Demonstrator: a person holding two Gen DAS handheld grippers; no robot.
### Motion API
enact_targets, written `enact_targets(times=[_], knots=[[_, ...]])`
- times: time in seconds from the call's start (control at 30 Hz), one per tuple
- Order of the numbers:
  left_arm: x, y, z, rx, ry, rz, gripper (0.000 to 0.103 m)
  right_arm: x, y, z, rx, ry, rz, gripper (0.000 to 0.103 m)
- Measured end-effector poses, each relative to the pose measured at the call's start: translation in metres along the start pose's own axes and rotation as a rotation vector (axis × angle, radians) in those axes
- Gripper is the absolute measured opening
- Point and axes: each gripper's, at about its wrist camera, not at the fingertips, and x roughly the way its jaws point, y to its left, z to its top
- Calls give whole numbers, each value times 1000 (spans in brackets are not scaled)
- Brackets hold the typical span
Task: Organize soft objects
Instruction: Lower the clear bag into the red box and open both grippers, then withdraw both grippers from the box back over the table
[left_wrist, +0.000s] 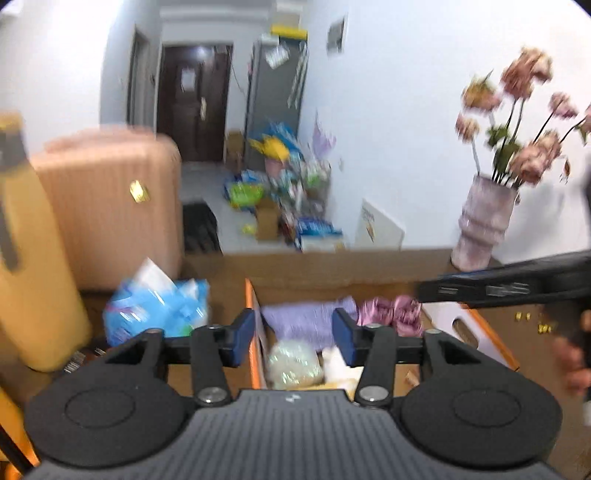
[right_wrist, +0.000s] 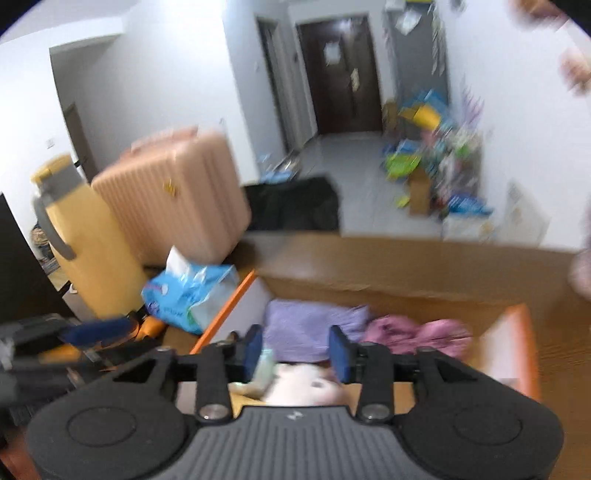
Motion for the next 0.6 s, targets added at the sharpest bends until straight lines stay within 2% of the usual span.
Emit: enact_targets(times=[0.03,0.07,0.13,0.17,0.23,0.3,0.37,0.6], knots=[[-15,-3,2,-2,-26,15,61,-25,-3,-2,-16,-27,-33,46],[-30,-6,2,4,-55,23,70,-47,-6,-5,-29,-49,-62,48],[-58,-16,0,35,-107,63,79,-94,-12,-13,-59,-101,-128,63],[-69,-21,-1,51,-128,81,86,-113,-14,-19,-69,-127,-157,68],[-95,-30,-6,58,-181,109,95,-155,-19,-34,-97,-201,-229,91],[-114,-37,-12,64,-237,121,99,-186,-19,-48,-132,-278,-291,95],[-127,-43,-13,69,-254,125,99,-209,-17,-59,-141,-318,-320,95],[-160,-55,-36,65,-291,124,100,-242,-5,-88,-121,-382,-292,96]])
